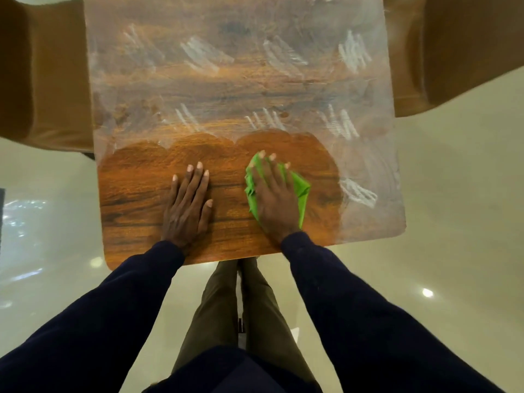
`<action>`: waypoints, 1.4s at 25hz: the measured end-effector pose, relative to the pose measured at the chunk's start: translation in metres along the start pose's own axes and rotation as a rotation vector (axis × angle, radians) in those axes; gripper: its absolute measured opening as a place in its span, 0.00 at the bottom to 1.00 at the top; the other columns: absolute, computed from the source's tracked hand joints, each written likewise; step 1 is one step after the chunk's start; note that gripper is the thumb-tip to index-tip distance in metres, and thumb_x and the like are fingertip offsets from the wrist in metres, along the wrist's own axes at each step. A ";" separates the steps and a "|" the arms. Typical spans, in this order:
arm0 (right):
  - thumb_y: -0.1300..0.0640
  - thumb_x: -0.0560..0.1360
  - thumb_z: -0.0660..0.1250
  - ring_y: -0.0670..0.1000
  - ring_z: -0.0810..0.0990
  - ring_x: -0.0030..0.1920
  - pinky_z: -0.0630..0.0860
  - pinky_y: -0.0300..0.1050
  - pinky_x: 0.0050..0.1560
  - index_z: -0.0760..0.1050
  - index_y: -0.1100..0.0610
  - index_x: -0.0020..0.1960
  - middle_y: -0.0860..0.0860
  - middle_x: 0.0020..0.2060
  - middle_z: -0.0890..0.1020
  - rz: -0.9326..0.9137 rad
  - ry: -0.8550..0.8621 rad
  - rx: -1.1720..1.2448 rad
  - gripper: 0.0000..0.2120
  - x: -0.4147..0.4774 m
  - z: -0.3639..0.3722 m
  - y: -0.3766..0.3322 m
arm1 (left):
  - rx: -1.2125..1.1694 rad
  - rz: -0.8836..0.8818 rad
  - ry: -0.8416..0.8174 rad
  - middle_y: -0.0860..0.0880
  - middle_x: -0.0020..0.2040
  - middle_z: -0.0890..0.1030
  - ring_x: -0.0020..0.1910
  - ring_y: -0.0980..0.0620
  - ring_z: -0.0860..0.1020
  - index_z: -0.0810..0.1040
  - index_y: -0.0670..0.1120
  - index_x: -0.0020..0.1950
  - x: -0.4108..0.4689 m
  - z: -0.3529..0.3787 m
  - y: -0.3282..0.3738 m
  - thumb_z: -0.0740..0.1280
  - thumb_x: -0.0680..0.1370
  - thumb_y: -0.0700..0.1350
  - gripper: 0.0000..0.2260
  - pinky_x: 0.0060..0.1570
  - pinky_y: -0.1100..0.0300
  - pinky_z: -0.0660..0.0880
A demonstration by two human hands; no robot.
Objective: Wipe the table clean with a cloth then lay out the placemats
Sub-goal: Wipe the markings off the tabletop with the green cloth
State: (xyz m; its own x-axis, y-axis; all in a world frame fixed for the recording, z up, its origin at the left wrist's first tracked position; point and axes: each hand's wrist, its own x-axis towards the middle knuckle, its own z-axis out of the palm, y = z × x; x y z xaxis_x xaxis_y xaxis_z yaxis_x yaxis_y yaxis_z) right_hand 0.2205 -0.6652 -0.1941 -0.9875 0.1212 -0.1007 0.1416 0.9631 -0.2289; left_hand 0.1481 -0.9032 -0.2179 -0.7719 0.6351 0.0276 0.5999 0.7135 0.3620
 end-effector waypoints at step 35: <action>0.46 0.85 0.65 0.60 0.54 0.85 0.51 0.65 0.83 0.60 0.56 0.84 0.59 0.84 0.58 -0.294 -0.054 -0.012 0.32 -0.121 -0.038 0.231 | 0.031 -0.207 0.002 0.43 0.87 0.52 0.87 0.44 0.49 0.53 0.41 0.87 0.065 0.079 0.196 0.48 0.88 0.51 0.28 0.84 0.38 0.46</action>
State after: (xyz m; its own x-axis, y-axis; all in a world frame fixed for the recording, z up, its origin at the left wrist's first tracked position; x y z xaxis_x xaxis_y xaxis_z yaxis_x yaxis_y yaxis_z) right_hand 0.3698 -0.4485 -0.1981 -0.9809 -0.1757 -0.0835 -0.1508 0.9579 -0.2444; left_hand 0.2321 -0.6988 -0.2193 -0.8796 0.4739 -0.0426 0.4350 0.8373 0.3311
